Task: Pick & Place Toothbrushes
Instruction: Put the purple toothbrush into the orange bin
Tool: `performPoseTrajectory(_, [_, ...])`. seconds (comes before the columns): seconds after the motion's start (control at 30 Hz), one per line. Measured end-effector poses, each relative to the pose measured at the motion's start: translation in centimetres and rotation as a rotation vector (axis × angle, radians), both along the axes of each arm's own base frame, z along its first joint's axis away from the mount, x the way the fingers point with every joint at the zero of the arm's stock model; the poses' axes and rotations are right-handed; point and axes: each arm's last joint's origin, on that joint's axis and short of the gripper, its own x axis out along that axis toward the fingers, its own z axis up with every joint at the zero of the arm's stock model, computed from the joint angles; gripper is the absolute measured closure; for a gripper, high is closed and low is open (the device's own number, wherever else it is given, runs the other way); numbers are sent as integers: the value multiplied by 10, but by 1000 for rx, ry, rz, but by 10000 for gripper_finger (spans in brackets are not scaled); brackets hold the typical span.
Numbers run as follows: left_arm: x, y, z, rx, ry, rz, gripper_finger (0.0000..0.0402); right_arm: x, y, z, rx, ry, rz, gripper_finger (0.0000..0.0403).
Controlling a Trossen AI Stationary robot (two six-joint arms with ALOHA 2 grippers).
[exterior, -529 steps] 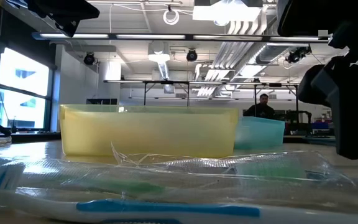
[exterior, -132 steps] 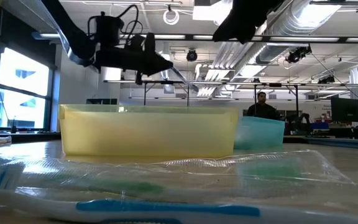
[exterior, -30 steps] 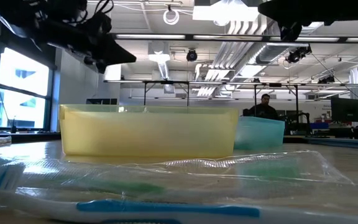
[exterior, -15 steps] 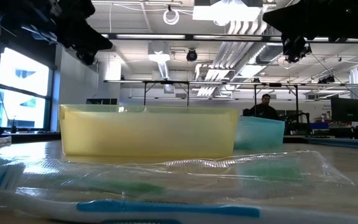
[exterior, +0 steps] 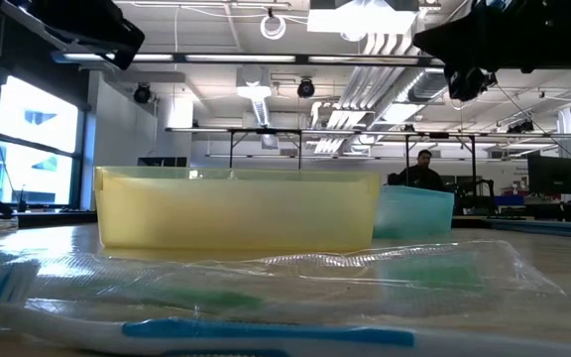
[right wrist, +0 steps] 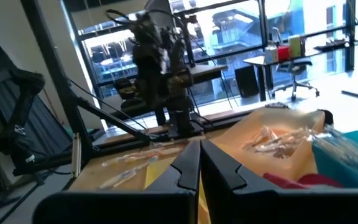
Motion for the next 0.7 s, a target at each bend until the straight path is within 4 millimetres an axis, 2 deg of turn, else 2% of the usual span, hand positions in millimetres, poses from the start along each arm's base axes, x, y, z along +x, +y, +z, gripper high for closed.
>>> performPoseTrajectory(0.27, [4, -25, -1, 14, -9, -51, 401, 6, -2, -8, 64, 51, -52, 398])
performPoseTrajectory(0.6, [21, -66, -25, 71, 76, -160, 401, 12, -2, -13, 103, 74, -58, 398])
performPoseTrajectory(0.7, [26, -80, -24, 78, 113, -191, 401, 13, -2, -15, 133, 84, -58, 398])
